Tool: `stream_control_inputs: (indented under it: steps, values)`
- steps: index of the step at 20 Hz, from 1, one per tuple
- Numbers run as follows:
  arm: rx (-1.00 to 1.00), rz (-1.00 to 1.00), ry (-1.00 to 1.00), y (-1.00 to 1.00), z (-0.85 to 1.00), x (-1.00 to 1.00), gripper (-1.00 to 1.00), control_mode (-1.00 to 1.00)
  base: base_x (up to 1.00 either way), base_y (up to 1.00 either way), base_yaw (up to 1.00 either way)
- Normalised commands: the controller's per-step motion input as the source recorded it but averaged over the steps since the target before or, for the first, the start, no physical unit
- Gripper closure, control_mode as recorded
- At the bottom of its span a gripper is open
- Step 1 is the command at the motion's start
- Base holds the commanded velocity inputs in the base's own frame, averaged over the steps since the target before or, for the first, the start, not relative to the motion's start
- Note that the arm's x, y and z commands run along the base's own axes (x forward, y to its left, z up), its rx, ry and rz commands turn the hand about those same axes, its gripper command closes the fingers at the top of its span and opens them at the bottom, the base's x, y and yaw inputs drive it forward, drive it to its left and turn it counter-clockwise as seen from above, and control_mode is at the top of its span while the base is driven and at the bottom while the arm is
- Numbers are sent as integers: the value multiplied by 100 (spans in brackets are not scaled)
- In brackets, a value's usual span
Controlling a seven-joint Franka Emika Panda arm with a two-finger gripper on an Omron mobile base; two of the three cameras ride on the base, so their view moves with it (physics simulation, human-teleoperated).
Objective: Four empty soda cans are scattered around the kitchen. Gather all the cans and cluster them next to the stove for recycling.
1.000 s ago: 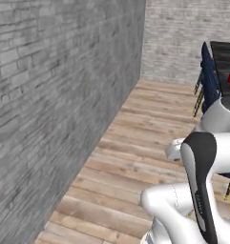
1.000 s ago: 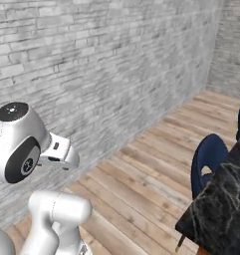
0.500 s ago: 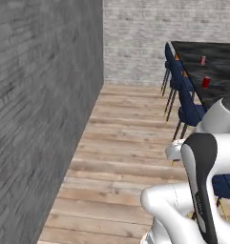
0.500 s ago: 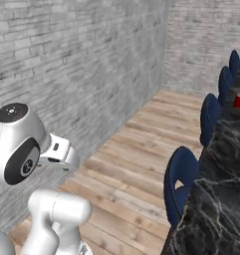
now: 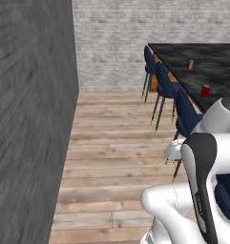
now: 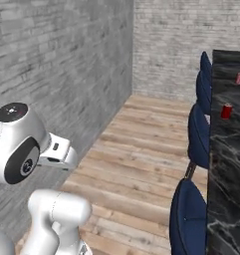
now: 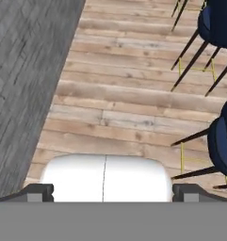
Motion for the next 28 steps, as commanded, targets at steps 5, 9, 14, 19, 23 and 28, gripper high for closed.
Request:
stream_control_inputs:
  steps: [5,9,14,19,23,28]
  values:
    - [0,0,0,0,0,0,-100,100,98,23,-37]
    - [0,0,0,0,0,0,-100,100,89,23,-43]
    - [0,0,0,0,0,0,-100,100,58,38,-41]
    - [0,0,0,0,0,0,-100,100,10,58,-43]
    - [0,0,0,0,0,0,-100,100,22,63,-44]
    - [0,0,0,0,0,0,-100,100,33,43,-42]
